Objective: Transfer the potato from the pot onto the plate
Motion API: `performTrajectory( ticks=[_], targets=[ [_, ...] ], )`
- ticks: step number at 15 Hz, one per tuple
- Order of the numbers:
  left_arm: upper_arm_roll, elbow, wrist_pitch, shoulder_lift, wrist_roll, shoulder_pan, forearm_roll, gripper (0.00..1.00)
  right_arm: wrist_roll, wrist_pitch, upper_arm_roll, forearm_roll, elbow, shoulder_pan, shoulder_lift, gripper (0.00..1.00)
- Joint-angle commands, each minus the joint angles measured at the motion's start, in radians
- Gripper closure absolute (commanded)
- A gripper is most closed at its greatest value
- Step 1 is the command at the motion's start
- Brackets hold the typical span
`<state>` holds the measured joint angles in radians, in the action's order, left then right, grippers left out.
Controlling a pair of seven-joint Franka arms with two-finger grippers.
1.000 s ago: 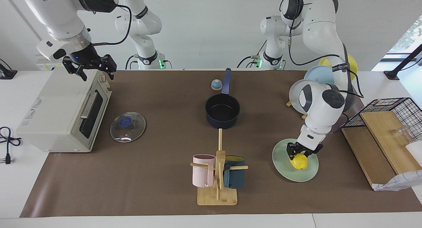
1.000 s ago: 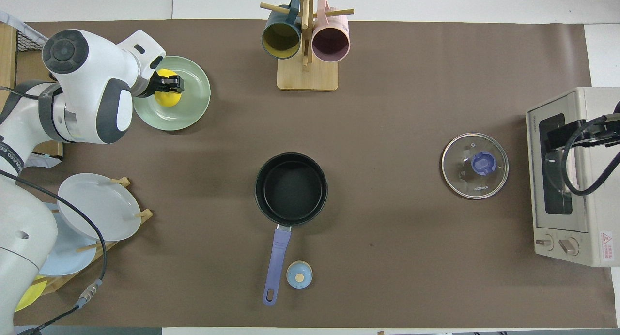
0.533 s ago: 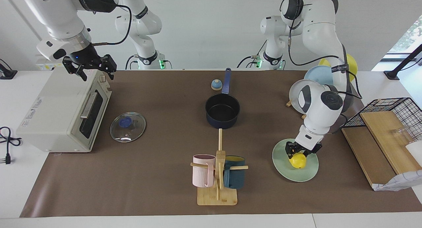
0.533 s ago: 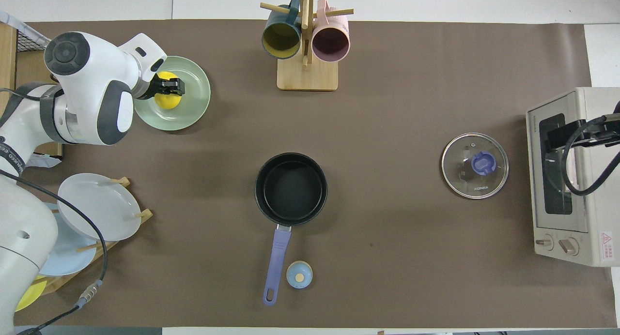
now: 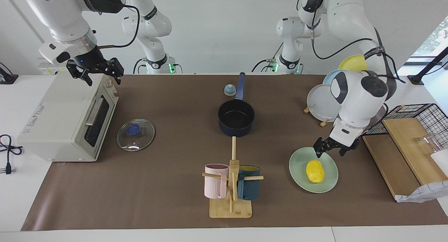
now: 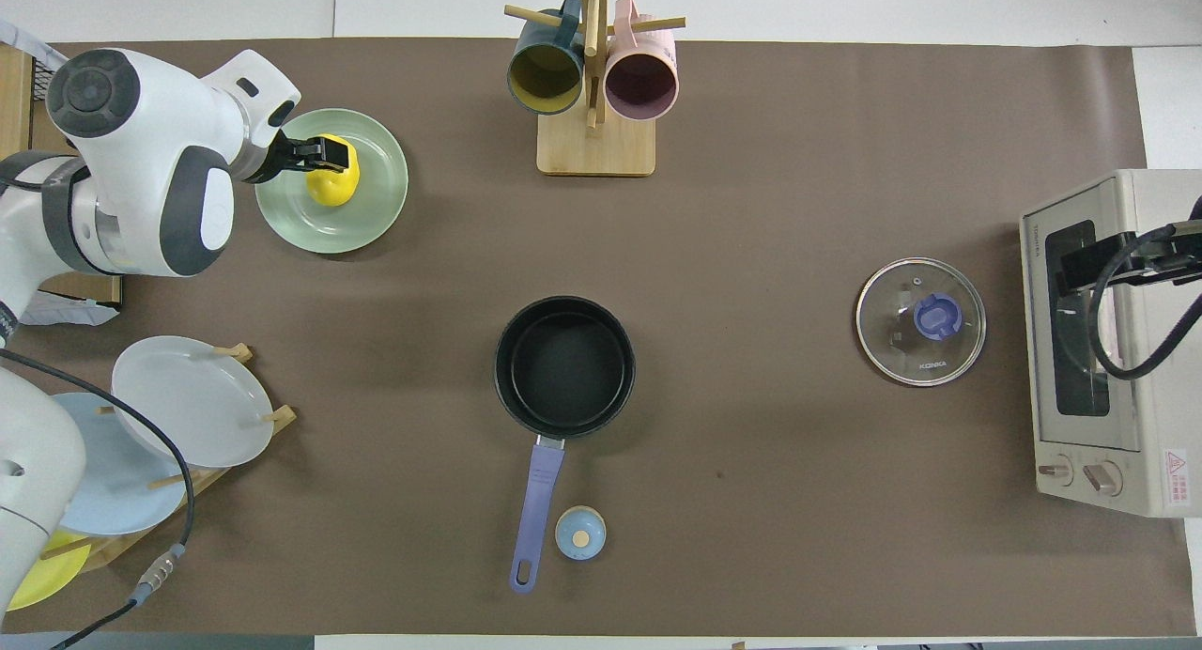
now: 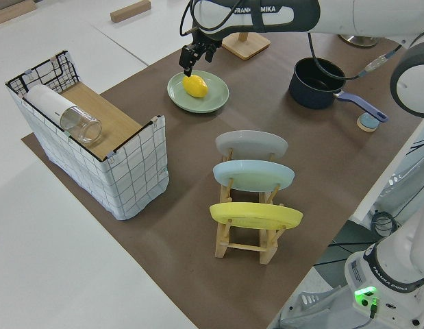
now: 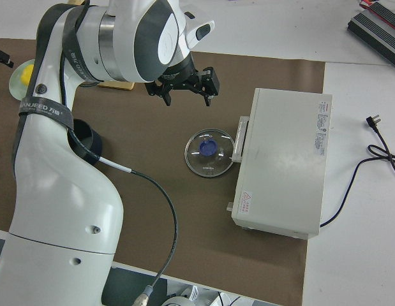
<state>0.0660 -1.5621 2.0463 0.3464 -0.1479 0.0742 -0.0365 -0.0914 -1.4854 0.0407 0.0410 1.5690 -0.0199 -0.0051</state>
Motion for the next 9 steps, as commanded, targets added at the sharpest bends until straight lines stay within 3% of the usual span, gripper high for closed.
performTrajectory(
  ticks=[1, 5, 9],
  targets=[
    [0.005, -0.007, -0.160, -0.143, -0.042, -0.020, 0.015, 0.00, 0.015, -0.004, -0.002, -0.021, 0.020, 0.009, -0.018, 0.00],
    [0.008, -0.021, -0.348, -0.305, -0.033, -0.022, 0.013, 0.00, 0.015, -0.004, -0.002, -0.021, 0.020, 0.009, -0.018, 0.00],
    [0.008, -0.056, -0.498, -0.397, 0.026, -0.022, 0.012, 0.00, 0.015, -0.004, -0.002, -0.021, 0.020, 0.009, -0.018, 0.00]
  ],
)
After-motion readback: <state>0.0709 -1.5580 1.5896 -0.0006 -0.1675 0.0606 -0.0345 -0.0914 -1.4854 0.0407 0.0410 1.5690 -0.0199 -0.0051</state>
